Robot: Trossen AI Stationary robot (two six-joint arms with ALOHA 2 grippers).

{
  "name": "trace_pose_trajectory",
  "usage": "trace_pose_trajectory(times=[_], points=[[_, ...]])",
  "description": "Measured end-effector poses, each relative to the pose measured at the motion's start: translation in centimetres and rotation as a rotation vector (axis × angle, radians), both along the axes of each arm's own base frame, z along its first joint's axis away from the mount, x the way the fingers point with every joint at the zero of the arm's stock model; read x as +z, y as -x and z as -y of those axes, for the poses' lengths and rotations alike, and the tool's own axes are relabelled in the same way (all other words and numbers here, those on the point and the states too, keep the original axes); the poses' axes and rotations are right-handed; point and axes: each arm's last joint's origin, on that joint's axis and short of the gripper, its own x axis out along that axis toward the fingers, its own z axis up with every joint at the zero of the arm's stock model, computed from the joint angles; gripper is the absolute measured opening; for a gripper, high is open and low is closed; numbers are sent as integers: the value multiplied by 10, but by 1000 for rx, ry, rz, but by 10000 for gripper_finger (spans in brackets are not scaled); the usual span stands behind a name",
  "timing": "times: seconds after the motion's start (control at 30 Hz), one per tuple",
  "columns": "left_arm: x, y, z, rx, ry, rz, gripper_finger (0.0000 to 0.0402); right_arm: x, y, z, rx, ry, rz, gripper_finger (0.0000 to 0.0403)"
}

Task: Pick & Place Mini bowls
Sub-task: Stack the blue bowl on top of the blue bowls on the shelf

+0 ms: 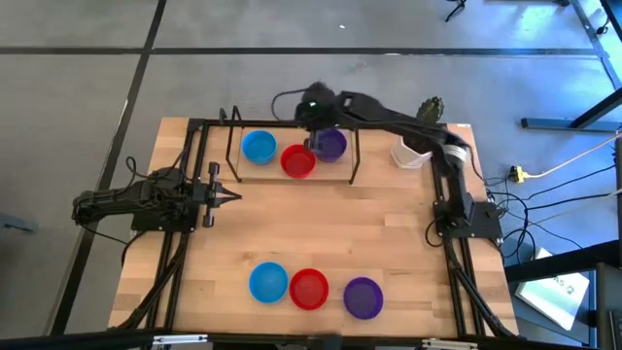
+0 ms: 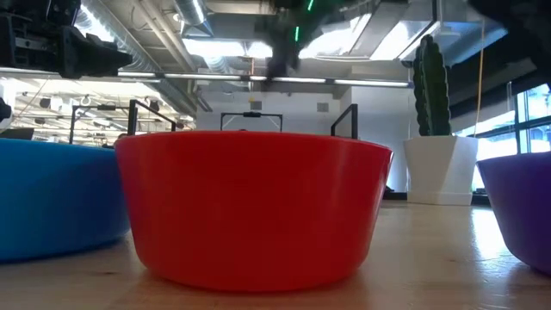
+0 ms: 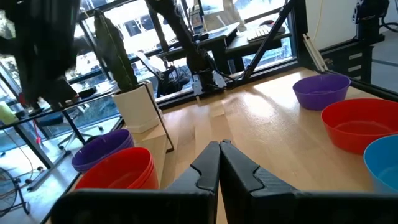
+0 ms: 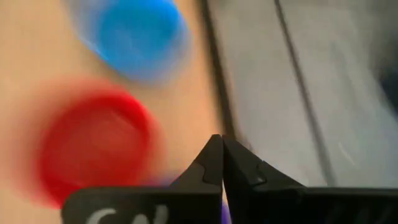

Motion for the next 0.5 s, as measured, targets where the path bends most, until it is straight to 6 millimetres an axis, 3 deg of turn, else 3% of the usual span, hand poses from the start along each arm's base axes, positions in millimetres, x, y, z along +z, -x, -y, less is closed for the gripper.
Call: trace_pose_trajectory(times=[0.13, 0.27, 0.4, 0.5], points=[[0, 0, 0, 0, 6, 1, 3, 74, 28, -53, 390, -47, 315, 2], [0, 0, 0, -1, 6, 1, 3, 132, 84, -107, 529, 4, 496, 2], [0, 0, 0, -1, 7, 0, 3, 164, 162, -143, 529, 7, 637, 1], [0, 0, 0, -1, 7, 1, 3, 161, 221, -160, 481, -10, 708, 1]])
